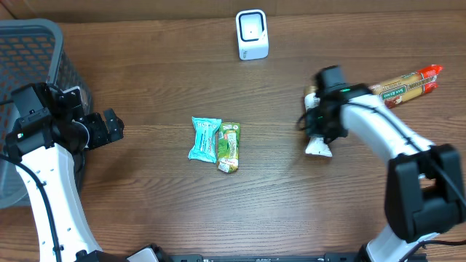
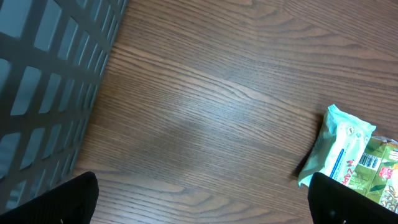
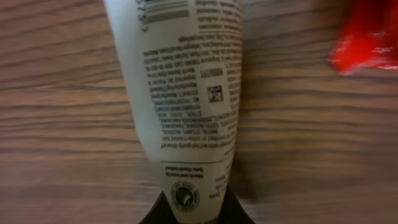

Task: Scan the item barcode

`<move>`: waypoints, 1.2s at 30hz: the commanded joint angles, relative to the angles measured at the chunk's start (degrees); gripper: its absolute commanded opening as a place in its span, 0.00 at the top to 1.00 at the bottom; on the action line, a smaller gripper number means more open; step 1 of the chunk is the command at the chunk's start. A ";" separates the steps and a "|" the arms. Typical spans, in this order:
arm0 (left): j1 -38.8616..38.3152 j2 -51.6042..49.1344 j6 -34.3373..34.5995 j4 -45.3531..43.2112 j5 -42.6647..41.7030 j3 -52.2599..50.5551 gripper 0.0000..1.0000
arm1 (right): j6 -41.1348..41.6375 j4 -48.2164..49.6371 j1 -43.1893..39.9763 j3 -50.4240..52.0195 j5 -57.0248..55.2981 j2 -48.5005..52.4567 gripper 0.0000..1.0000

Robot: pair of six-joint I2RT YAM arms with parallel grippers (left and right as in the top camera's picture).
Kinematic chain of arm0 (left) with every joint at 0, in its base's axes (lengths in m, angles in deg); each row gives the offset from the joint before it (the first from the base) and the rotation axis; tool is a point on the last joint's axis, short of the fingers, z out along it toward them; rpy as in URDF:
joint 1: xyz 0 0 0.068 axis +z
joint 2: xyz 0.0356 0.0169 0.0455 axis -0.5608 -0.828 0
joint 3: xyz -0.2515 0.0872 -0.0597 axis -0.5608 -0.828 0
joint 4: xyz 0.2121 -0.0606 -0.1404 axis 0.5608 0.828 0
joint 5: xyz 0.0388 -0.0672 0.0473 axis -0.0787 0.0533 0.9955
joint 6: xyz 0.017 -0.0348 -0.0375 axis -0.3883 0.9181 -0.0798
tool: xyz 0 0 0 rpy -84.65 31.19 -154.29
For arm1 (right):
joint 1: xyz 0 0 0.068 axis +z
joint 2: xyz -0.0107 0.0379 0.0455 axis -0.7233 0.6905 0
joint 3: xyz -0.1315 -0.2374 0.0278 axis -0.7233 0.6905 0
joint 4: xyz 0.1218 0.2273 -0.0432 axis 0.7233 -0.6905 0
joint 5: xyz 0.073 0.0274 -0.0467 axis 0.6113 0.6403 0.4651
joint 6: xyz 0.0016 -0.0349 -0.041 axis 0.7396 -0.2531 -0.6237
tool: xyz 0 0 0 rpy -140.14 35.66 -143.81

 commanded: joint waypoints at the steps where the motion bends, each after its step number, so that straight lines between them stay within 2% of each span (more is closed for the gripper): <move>1: -0.13 -0.46 1.14 0.00 0.33 0.59 0.00 | 9.79 -1.49 10.23 -1.84 -30.08 -0.66 0.96; 2: -0.13 -0.46 1.14 0.00 0.33 0.59 0.00 | 9.88 -1.79 14.34 -1.84 -35.12 1.70 0.96; 5: -0.13 -0.46 1.14 0.00 0.33 0.59 0.00 | 9.62 -1.75 18.23 -1.84 -40.65 6.67 0.96; 8: -0.13 -0.46 1.14 -0.02 0.33 0.59 0.01 | 9.07 -2.12 20.55 -1.84 -42.05 12.39 0.96; 12: -0.13 -0.46 1.14 -0.02 0.33 0.59 0.00 | 9.07 -2.49 21.73 -1.84 -41.83 13.53 0.96; 13: -0.13 -0.46 1.14 0.00 0.33 0.59 0.01 | 9.07 -2.54 22.03 -2.01 -41.72 13.38 0.92; 16: -0.13 -0.46 1.14 -0.02 0.33 0.59 0.00 | 8.81 -2.60 22.27 -2.69 -39.15 13.38 0.54; 18: -0.13 -0.46 1.14 -0.02 0.33 0.59 0.01 | 8.74 -2.64 22.27 -3.10 -35.08 13.38 0.40; 20: -0.13 -0.46 1.14 0.00 0.33 0.59 0.00 | 6.75 -3.06 22.27 -3.72 -30.03 13.38 0.34; 27: -0.13 -0.46 1.14 -0.02 0.33 0.59 0.01 | 4.63 -5.90 22.18 -9.66 -20.92 10.25 0.27; 30: -0.13 -0.46 1.14 0.00 0.33 0.59 0.00 | 2.84 -8.07 21.38 -14.21 -16.17 6.34 0.16; 36: -0.13 -0.46 1.14 0.00 0.33 0.59 0.00 | -0.11 -9.75 13.55 -18.29 -5.09 -2.43 0.06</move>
